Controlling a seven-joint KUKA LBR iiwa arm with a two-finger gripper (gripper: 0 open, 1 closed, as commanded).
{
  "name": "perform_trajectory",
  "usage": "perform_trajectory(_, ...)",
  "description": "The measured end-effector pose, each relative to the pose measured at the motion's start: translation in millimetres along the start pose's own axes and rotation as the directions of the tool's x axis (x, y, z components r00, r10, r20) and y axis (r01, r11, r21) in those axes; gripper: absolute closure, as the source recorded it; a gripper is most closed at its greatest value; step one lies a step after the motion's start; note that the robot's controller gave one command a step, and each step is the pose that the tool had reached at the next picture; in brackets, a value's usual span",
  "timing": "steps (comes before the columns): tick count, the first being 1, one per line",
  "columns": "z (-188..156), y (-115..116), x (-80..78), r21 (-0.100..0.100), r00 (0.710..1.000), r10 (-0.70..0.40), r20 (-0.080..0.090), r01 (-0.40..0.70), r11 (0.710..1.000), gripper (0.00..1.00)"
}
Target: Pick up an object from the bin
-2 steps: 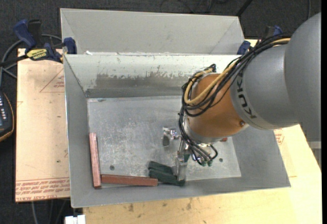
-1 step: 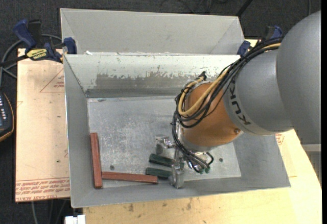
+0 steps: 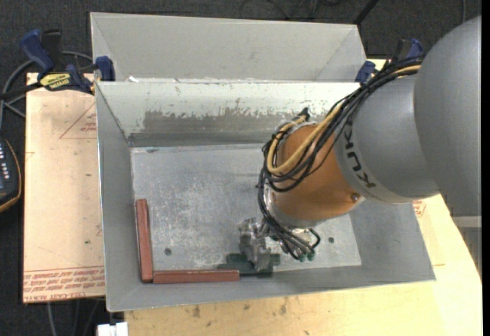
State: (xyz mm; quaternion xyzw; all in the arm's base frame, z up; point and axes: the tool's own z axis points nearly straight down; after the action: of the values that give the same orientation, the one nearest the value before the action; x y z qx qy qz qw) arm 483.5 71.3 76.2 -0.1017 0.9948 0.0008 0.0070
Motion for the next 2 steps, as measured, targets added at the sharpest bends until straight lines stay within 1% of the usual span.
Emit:
perform_trajectory(1, -0.2, 0.0, -1.3, 0.0, 1.0, 0.0, 0.005, 0.0, 1.0, 0.0)
perform_trajectory(2, 1.3, 0.1, 2.4, -0.001, 1.0, -0.001, -0.01, 0.001, 1.0, 1.0)
